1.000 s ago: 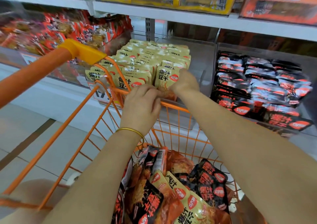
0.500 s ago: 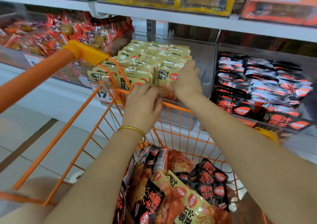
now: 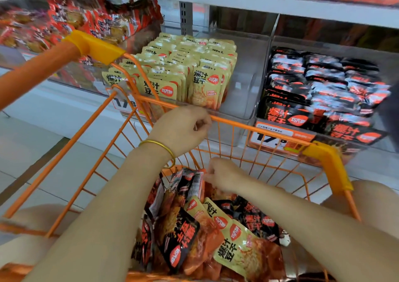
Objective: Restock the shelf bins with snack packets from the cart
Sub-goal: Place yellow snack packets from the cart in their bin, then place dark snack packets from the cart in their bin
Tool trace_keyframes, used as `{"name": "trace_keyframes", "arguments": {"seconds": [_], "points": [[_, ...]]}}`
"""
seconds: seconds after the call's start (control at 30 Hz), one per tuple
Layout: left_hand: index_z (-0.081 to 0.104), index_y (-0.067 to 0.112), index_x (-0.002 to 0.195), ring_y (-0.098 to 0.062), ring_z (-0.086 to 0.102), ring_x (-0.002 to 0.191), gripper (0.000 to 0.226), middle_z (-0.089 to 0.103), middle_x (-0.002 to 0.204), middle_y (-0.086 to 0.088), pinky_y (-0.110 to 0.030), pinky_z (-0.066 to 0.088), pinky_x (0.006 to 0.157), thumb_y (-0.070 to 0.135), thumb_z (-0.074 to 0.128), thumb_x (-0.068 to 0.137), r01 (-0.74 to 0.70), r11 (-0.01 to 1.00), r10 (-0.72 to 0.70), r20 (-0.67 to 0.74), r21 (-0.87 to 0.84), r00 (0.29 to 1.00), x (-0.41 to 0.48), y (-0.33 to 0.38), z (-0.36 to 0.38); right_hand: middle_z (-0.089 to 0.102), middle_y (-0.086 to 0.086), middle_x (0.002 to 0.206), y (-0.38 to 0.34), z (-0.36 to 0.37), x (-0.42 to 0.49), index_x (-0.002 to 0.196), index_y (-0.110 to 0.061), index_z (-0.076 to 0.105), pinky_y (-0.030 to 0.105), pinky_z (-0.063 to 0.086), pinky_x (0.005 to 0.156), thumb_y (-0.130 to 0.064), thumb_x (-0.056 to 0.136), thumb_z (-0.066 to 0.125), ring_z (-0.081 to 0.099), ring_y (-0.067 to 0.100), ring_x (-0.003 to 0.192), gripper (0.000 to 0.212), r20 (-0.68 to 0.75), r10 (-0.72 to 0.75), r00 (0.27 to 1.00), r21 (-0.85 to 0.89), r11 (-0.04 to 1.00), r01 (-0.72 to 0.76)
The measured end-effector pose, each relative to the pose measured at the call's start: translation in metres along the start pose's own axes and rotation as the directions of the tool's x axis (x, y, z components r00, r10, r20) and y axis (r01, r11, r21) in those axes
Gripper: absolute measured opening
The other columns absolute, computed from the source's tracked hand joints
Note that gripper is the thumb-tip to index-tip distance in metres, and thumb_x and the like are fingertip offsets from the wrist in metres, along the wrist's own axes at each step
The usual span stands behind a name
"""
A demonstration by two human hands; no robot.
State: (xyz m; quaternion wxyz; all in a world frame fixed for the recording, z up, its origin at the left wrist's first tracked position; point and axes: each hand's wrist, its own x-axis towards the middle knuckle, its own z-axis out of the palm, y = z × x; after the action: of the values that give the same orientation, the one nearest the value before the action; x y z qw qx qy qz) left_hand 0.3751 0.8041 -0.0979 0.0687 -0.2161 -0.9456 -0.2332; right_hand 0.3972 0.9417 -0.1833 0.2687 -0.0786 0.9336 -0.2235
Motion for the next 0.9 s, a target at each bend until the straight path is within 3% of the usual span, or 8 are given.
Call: {"name": "trace_keyframes", "arguments": {"seconds": [0.13, 0.27, 0.43, 0.63, 0.77, 0.83, 0.87, 0.9], "points": [[0.066, 0.018, 0.091, -0.011, 0.052, 0.077, 0.014, 0.054, 0.078, 0.011, -0.027, 0.045, 0.068, 0.019, 0.052, 0.091, -0.028, 1.0, 0.027, 0.053, 0.007, 0.998, 0.0, 0.002, 0.002, 0.052, 0.005, 0.059, 0.005, 0.018, 0.003, 0.065, -0.014, 0.04, 0.031, 0.046, 0.055, -0.029, 0.095, 0.054, 0.05, 0.017, 0.048, 0.036, 0.048, 0.037, 0.998, 0.095, 0.995, -0.041], [0.066, 0.017, 0.09, -0.011, 0.052, 0.078, 0.013, 0.056, 0.079, 0.009, -0.025, 0.044, 0.071, 0.019, 0.053, 0.09, 0.01, 1.0, -0.008, 0.121, -0.017, 0.993, -0.001, 0.0, 0.005, 0.04, 0.004, 0.061, 0.005, 0.019, 0.008, 0.058, -0.015, 0.036, 0.029, 0.033, 0.054, -0.019, 0.089, 0.062, 0.045, 0.018, 0.058, 0.041, -0.005, 0.043, 0.999, 0.12, 0.992, -0.042], [0.065, 0.0, 0.094, -0.023, 0.06, 0.078, 0.029, 0.067, 0.086, -0.008, -0.035, 0.048, 0.071, 0.021, 0.045, 0.096, 0.183, 0.981, -0.194, 0.32, 0.066, 0.927, -0.002, -0.007, 0.01, 0.043, 0.006, 0.07, -0.005, -0.02, -0.008, 0.066, -0.014, 0.036, 0.028, 0.05, 0.048, -0.005, 0.088, 0.058, 0.054, 0.023, 0.059, 0.032, -0.002, -0.026, 1.0, 0.201, 0.979, 0.025], [0.044, 0.011, 0.106, -0.02, 0.064, 0.058, 0.04, 0.069, 0.083, -0.016, -0.02, 0.044, 0.044, 0.047, 0.029, 0.098, 0.718, 0.688, -0.56, 0.554, -0.104, 0.616, -0.002, -0.007, 0.009, 0.035, -0.005, 0.056, -0.005, -0.058, -0.05, 0.064, -0.02, 0.036, 0.029, 0.028, 0.052, -0.004, 0.079, 0.059, 0.032, 0.008, 0.052, 0.032, -0.267, -0.388, 0.882, -0.061, 0.921, 0.386], [0.053, 0.004, 0.097, -0.014, 0.067, 0.059, 0.027, 0.072, 0.071, -0.008, -0.022, 0.053, 0.05, 0.031, 0.052, 0.095, 0.803, 0.557, -0.499, 0.689, -0.209, 0.526, -0.004, -0.006, 0.007, 0.052, -0.006, 0.071, -0.008, -0.053, -0.065, 0.076, -0.021, 0.049, 0.035, 0.041, 0.061, -0.022, 0.084, 0.061, 0.045, 0.012, 0.066, 0.015, -0.213, -0.584, 0.783, -0.303, 0.801, 0.516], [0.051, 0.008, 0.094, -0.016, 0.061, 0.062, 0.016, 0.067, 0.08, -0.015, -0.024, 0.054, 0.054, 0.02, 0.062, 0.09, 0.779, 0.602, -0.509, 0.666, -0.177, 0.545, -0.004, -0.008, 0.004, 0.061, -0.007, 0.08, -0.009, -0.053, -0.067, 0.08, -0.023, 0.056, 0.032, 0.045, 0.067, -0.032, 0.086, 0.064, 0.054, 0.009, 0.073, 0.013, -0.153, -0.533, 0.832, -0.137, 0.845, 0.517], [0.052, 0.009, 0.102, -0.019, 0.06, 0.07, 0.023, 0.04, 0.115, -0.023, -0.027, 0.057, 0.061, 0.019, 0.065, 0.087, 0.746, 0.65, -0.503, 0.656, -0.142, 0.563, -0.004, -0.01, 0.002, 0.063, -0.004, 0.079, -0.008, -0.054, -0.065, 0.081, -0.02, 0.058, 0.03, 0.047, 0.067, -0.033, 0.087, 0.063, 0.057, 0.007, 0.07, 0.016, -0.153, -0.48, 0.864, -0.022, 0.876, 0.482], [0.052, 0.008, 0.114, -0.025, 0.061, 0.084, 0.036, 0.054, 0.092, -0.001, -0.033, 0.057, 0.071, 0.02, 0.068, 0.085, 0.717, 0.689, -0.488, 0.663, -0.107, 0.568, -0.003, -0.013, 0.002, 0.065, 0.001, 0.078, -0.007, -0.056, -0.064, 0.084, -0.014, 0.058, 0.031, 0.05, 0.067, -0.032, 0.089, 0.062, 0.059, 0.007, 0.066, 0.019, -0.16, -0.414, 0.896, 0.063, 0.902, 0.427]]}}
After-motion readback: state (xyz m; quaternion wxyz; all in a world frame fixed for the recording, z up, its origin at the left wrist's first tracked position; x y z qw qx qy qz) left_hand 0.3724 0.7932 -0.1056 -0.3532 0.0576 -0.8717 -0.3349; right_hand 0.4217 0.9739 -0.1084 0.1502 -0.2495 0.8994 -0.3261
